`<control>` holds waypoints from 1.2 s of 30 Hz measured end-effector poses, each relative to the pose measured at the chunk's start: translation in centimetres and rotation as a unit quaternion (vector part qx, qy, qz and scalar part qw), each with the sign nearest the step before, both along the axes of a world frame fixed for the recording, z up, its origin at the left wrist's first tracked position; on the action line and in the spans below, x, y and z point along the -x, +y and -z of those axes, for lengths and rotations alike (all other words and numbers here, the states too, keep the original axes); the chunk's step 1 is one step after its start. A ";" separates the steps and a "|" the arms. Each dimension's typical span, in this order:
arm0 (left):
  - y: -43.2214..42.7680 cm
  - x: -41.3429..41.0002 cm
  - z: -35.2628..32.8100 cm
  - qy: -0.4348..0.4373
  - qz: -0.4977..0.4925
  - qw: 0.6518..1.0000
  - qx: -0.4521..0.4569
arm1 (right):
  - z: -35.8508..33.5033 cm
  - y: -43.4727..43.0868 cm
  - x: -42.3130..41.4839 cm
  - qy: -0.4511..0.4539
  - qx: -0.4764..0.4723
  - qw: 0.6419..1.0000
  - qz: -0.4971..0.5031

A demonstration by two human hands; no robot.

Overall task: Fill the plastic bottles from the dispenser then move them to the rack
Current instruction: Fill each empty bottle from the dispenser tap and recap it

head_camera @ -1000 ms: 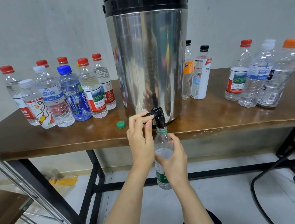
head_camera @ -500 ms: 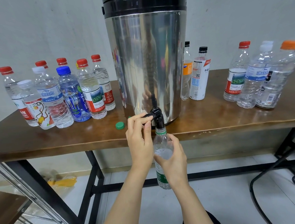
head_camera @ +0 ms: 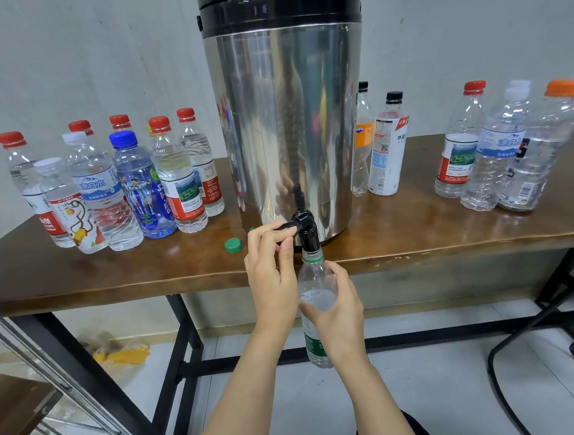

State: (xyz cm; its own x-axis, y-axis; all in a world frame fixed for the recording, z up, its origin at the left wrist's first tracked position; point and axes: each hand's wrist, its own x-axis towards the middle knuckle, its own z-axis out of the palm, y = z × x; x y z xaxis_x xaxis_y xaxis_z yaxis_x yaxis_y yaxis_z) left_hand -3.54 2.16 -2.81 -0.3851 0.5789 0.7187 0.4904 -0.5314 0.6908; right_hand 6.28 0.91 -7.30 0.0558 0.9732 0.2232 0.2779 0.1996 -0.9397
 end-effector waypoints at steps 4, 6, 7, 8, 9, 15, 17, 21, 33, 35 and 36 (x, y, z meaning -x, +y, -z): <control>0.0 0.0 0.0 -0.004 0.002 1.000 0.000 | 0.0 0.0 0.0 0.000 0.001 1.000 0.000; 0.0 0.0 0.0 -0.004 0.003 1.000 0.001 | 0.1 0.0 0.0 0.003 0.001 1.000 0.000; 0.1 0.0 0.0 -0.004 0.002 1.000 0.000 | 0.1 0.0 0.0 0.002 0.000 1.000 0.001; 0.1 0.0 0.0 -0.003 0.002 1.000 -0.001 | 0.2 0.1 0.1 0.001 0.000 1.000 0.003; 0.0 0.1 0.0 -0.002 0.002 1.000 -0.002 | 0.2 0.1 0.1 -0.001 0.000 1.000 0.005; -0.1 0.0 -0.1 -0.005 0.003 1.000 0.001 | 0.2 0.1 0.1 -0.009 0.003 1.000 0.006; 0.0 0.0 -0.1 -0.004 0.003 1.000 0.002 | 0.2 0.1 0.1 -0.011 0.003 1.000 0.006; 0.0 0.1 0.0 -0.004 0.000 1.000 0.003 | 0.1 0.0 0.1 -0.011 0.005 1.000 0.005; 0.1 0.0 0.0 -0.006 0.002 1.000 0.002 | 0.0 0.0 0.0 -0.008 0.005 1.000 0.003; 0.0 0.0 -0.1 -0.007 0.003 1.000 0.003 | 0.1 0.0 0.0 -0.009 0.004 1.000 0.005; 0.0 0.0 -0.1 -0.007 0.003 1.000 0.003 | 0.1 0.1 0.0 -0.009 0.004 1.000 0.005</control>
